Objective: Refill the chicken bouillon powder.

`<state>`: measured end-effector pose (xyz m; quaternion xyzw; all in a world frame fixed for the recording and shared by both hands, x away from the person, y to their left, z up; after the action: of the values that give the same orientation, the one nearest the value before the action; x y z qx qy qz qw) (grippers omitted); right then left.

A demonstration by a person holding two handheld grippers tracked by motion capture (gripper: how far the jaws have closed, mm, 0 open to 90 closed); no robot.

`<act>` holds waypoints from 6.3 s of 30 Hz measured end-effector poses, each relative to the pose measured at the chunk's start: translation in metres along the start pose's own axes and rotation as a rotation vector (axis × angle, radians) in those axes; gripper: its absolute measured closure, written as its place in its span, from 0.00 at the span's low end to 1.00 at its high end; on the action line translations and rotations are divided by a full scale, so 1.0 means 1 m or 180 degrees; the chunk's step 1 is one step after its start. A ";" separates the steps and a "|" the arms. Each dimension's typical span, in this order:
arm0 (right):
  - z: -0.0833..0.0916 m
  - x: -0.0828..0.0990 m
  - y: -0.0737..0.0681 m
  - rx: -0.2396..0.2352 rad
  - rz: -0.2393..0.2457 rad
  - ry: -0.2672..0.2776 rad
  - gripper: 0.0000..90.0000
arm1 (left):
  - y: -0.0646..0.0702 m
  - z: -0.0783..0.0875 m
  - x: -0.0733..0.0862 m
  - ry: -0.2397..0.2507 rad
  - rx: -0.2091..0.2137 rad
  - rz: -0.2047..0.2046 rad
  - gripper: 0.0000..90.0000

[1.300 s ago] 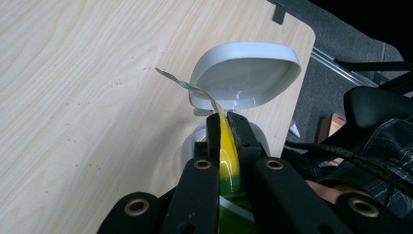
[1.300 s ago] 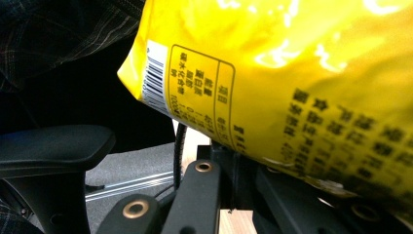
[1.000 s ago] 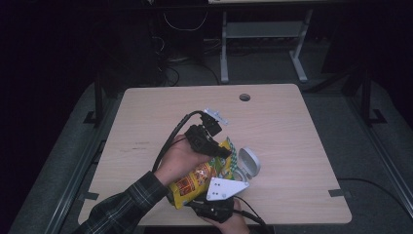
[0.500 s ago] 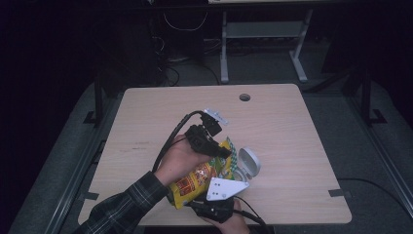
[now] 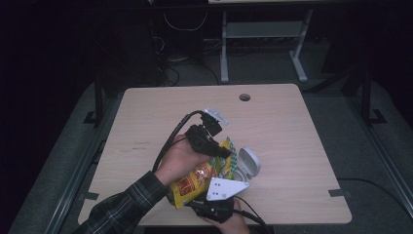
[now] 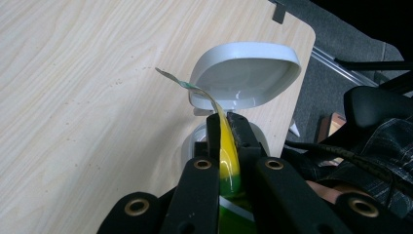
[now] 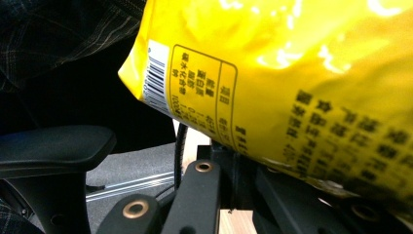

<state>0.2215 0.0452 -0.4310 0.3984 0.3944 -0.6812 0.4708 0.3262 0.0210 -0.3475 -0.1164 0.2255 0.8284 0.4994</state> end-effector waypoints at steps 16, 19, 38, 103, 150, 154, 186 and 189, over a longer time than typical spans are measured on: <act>0.000 0.000 -0.001 -0.0012 -0.0006 0.0011 1.00 | 0.000 0.000 0.000 -0.0017 -0.0008 0.0005 1.00; 0.000 0.000 -0.001 -0.0011 -0.0005 0.0012 1.00 | 0.001 0.000 -0.001 -0.0015 -0.0007 0.0006 1.00; 0.001 -0.001 -0.001 -0.0013 -0.0001 0.0013 1.00 | 0.000 -0.001 -0.001 -0.0026 -0.0018 -0.0005 1.00; 0.003 -0.005 -0.004 -0.0039 0.0051 0.0042 1.00 | -0.001 0.000 -0.003 -0.0116 -0.0084 0.0095 1.00; 0.002 -0.010 -0.006 -0.0058 0.0042 0.0104 1.00 | 0.000 0.003 -0.004 -0.0119 -0.0152 0.0142 1.00; 0.003 -0.010 -0.006 -0.0059 0.0047 0.0106 1.00 | 0.000 0.004 -0.004 -0.0111 -0.0158 0.0132 1.00; 0.002 -0.013 -0.008 -0.0093 0.0058 0.0113 1.00 | -0.003 0.004 -0.004 -0.0166 -0.0204 0.0148 1.00; 0.002 -0.013 -0.009 -0.0095 0.0056 0.0114 1.00 | -0.003 0.004 -0.004 -0.0173 -0.0208 0.0143 1.00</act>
<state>0.2159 0.0501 -0.4173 0.4070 0.4093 -0.6639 0.4755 0.3304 0.0210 -0.3431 -0.1051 0.1872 0.8491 0.4826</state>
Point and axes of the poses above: each handheld gripper's, and its own axes: z roughly backward along the jaws, x roughly out of its underside, y roughly to its right, the point moved 7 cm from there along -z, roughly forward along the jaws, and after that the axes turned 11 degrees about -y, right-handed, at the moved point
